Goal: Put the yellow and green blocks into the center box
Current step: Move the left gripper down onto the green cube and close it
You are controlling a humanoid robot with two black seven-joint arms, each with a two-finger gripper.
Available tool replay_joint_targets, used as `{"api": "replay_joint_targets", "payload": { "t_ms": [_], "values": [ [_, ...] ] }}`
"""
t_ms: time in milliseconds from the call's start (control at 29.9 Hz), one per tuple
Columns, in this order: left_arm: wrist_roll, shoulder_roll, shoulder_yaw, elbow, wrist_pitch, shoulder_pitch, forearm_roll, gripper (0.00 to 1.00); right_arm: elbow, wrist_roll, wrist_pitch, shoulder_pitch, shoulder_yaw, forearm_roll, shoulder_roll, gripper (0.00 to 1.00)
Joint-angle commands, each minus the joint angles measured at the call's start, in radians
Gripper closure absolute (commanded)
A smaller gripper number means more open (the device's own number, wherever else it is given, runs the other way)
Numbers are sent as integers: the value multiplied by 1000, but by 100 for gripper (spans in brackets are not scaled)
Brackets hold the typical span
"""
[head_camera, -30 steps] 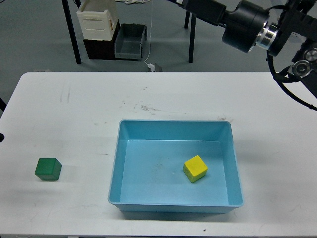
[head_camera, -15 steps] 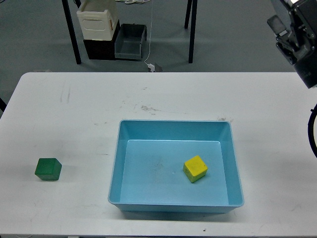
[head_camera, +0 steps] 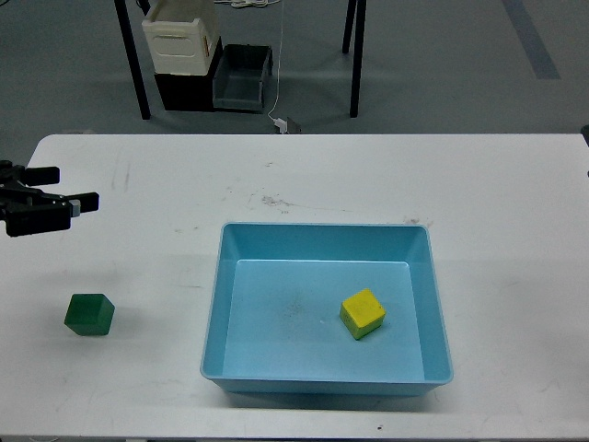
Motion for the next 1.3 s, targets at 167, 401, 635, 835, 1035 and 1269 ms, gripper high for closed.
{"api": "replay_joint_targets", "payload": {
  "t_ms": [167,401,635,835,1035,1269],
  "values": [
    [0,-4,177,8,29,-9,194,0,0,0,-66,-84,18,1,12,0],
    [0,-20,262,21,29,-15,236,0,0,0,-73,-103,14,1,51,0],
    [0,-44,314,103,60,-17,262,0,0,0,-75,-109,14,1,61,0],
    [0,-81,338,177,78,-17,283,0,0,0,-87,-114,10,1,64,0],
    [0,-118,354,180,77,-17,273,0,0,0,-89,-112,11,1,71,0],
    [0,-159,352,180,72,-37,256,0,-1,0,-93,-118,13,1,71,0]
  ]
}}
